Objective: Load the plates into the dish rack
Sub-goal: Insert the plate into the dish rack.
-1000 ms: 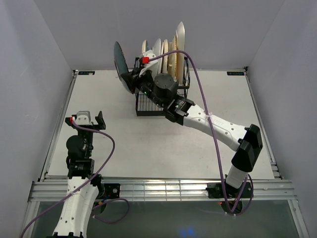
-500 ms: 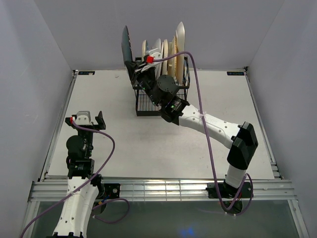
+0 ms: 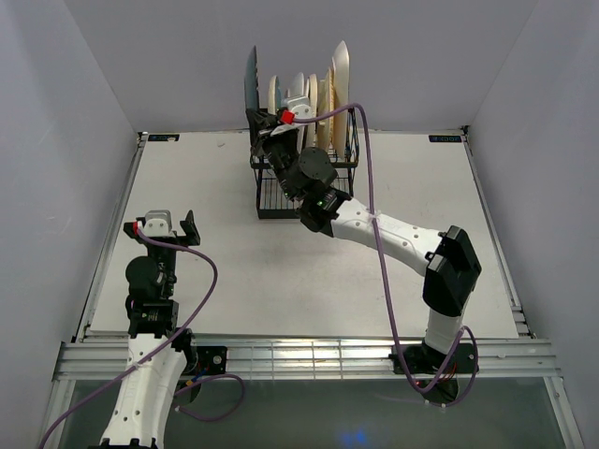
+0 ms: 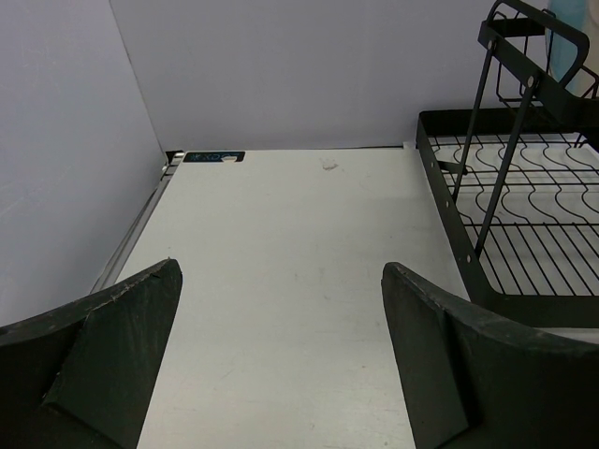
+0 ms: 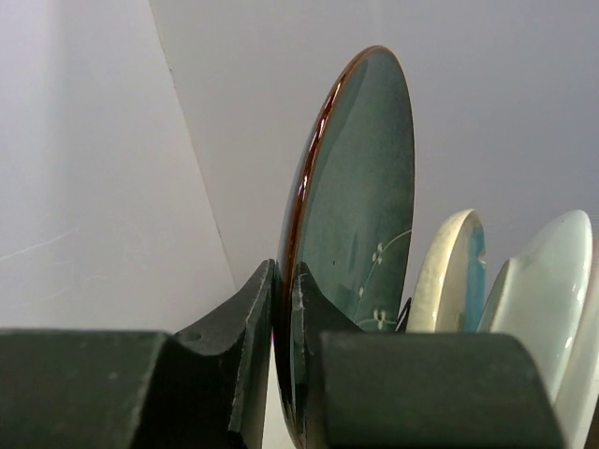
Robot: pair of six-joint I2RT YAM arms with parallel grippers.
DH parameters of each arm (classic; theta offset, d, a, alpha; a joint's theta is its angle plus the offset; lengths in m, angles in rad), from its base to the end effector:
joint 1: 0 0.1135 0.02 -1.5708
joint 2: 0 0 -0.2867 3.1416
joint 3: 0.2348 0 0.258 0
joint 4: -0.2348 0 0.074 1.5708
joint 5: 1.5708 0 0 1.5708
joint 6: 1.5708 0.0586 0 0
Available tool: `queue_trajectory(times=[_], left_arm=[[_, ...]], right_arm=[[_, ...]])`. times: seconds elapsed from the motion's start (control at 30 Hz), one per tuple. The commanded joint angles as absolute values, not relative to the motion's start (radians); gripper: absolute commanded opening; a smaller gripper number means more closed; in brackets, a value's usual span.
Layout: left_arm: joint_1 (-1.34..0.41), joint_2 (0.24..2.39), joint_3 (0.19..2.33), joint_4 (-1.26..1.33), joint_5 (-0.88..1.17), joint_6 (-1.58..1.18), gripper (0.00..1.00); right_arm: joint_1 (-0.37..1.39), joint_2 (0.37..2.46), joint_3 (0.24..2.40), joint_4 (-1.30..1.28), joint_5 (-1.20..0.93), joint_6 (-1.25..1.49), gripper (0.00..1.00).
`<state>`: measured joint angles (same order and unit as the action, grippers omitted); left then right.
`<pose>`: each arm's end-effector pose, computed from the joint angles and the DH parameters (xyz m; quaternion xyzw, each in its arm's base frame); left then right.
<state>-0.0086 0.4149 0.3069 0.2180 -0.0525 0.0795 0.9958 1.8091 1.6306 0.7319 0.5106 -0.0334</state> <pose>0.1453 0.0018 0.2762 0.0098 0.6671 0.0439 0.7436 0.2697 0.3635 0.4724 -0.0399 0.5188 0.2821 0.8060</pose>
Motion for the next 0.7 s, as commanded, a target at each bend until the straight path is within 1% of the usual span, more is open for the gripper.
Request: queue_trajectory(times=[0.0,0.37,0.67], left_arm=[[-0.003,0.405,0.301,0.230,-0.054,0.080,0.98],[-0.003,0.405,0.298,0.232,-0.052,0.081,0.98],[-0.003,0.403,0.299,0.232,-0.052,0.081,0.98]], right_arm=[[0.968,1.770,1.625,1.032,0.525,-0.026,0.08],[0.907,1.759,1.496,1.147,0.505,0.084,0.08],[0.896,1.782,1.486,1.181,0.497,0.086,0.08]])
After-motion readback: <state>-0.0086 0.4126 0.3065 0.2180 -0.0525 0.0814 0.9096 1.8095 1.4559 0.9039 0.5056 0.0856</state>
